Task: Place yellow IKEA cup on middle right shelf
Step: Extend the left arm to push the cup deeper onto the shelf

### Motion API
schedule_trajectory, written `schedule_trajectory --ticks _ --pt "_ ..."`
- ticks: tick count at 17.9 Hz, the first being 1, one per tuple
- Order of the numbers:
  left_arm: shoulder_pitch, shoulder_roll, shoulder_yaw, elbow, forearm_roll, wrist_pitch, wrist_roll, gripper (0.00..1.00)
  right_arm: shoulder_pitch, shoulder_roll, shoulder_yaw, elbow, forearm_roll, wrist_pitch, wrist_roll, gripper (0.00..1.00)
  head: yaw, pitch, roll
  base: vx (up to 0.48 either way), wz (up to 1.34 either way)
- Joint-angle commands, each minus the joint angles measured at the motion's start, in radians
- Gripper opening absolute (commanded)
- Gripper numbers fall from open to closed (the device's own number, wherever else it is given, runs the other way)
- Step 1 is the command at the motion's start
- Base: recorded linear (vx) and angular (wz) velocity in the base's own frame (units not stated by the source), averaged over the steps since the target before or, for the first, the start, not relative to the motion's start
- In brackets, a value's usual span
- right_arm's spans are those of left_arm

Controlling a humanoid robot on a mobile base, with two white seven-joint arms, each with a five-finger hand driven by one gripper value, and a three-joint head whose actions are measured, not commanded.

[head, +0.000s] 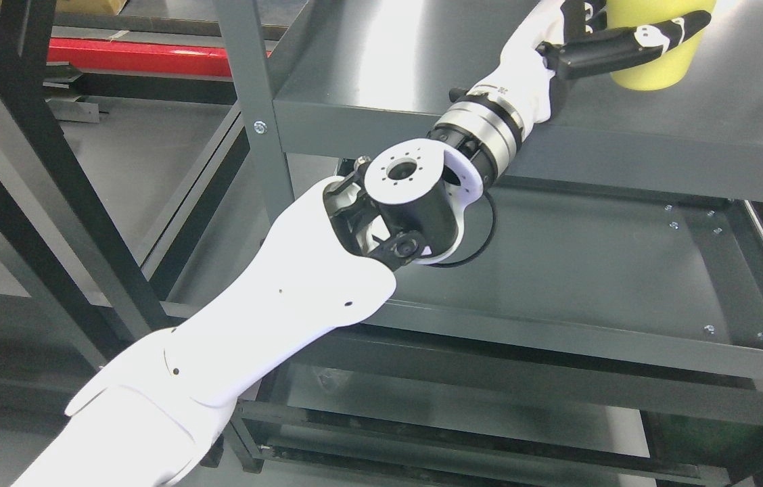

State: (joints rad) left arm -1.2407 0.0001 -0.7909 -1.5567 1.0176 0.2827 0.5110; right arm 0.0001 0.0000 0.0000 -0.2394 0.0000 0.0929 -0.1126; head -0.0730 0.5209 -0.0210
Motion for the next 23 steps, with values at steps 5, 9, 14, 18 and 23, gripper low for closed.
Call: schedule_trajectory --ticks 5,9,14,18,23 --pt "-0.102 0.017 -0.096 0.167 0.004 0.052 0.003 0.19 0.014 -0.017 0.017 0.0 -0.025 0.001 -0.004 0.99 0.0 0.0 0.0 0.0 0.0" --pt "-0.102 0.017 -0.105 0.165 -0.019 0.062 -0.005 0.4 0.014 -0.017 0.017 0.0 -0.025 0.001 -0.004 0.99 0.0 0.0 0.0 0.0 0.0" --pt "-0.106 0.017 -0.106 0.158 -0.033 0.073 -0.009 0.68 0.014 -0.017 0.017 0.0 -0.025 0.001 -0.004 0.99 0.0 0.0 0.0 0.0 0.0" --pt "-0.106 0.017 -0.106 0.156 -0.121 0.073 -0.009 0.84 0.014 -0.017 0.017 0.0 -0.025 0.001 -0.004 0.99 0.0 0.0 0.0 0.0 0.0" --pt "-0.105 0.017 -0.105 0.144 -0.145 0.072 -0.011 0.98 0.014 -0.017 0.017 -0.001 -0.025 0.001 -0.004 0.99 0.0 0.0 0.0 0.0 0.0"
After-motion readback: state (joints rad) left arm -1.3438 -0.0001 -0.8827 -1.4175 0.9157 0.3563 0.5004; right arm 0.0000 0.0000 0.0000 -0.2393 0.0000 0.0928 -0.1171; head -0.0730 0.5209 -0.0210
